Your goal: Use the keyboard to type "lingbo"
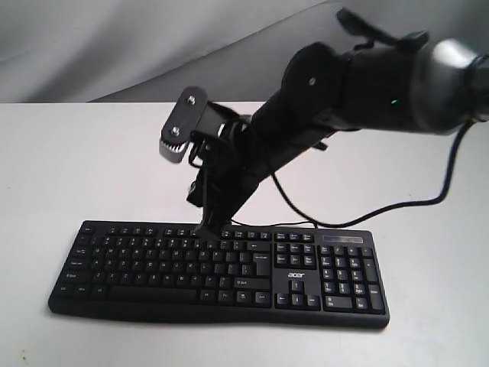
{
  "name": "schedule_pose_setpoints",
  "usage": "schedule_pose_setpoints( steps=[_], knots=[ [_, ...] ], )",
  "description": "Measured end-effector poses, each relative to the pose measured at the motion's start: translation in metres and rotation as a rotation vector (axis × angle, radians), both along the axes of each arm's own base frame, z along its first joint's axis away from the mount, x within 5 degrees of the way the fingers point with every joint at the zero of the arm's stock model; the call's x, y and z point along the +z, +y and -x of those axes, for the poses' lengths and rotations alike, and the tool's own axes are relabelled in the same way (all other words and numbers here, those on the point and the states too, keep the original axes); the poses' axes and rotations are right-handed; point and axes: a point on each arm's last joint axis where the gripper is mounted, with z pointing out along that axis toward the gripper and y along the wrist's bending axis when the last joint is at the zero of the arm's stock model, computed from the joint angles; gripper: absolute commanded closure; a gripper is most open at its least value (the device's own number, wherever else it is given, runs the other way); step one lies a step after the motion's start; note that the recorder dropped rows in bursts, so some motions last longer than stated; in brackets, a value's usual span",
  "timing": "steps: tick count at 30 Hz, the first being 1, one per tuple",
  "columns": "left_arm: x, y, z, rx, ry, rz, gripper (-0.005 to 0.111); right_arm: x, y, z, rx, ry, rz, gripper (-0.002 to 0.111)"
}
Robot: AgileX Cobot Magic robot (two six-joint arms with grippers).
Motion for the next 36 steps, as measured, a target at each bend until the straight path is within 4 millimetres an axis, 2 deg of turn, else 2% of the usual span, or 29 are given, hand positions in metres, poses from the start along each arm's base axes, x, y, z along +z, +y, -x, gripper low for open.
schedule_pose_setpoints(
  steps=[5,10,17,32,36],
  knots=[
    [0.0,0.0,0.0,0.0,0.0,0.0,0.106,0.06,-0.034,0.017,-0.12,-0.168,-0.111,0.108],
    [0.0,0.0,0.0,0.0,0.0,0.0,0.106,0.116,-0.073,0.057,-0.234,-0.35,-0.292,0.108],
    [0.0,0.0,0.0,0.0,0.0,0.0,0.106,0.164,-0.111,0.106,-0.264,-0.472,-0.445,0.108],
    [0.0,0.0,0.0,0.0,0.0,0.0,0.106,0.228,-0.169,0.182,-0.274,-0.693,-0.687,0.108],
    [0.0,0.0,0.0,0.0,0.0,0.0,0.106,0.233,-0.193,0.193,-0.407,-0.683,-0.77,0.108]
  ],
)
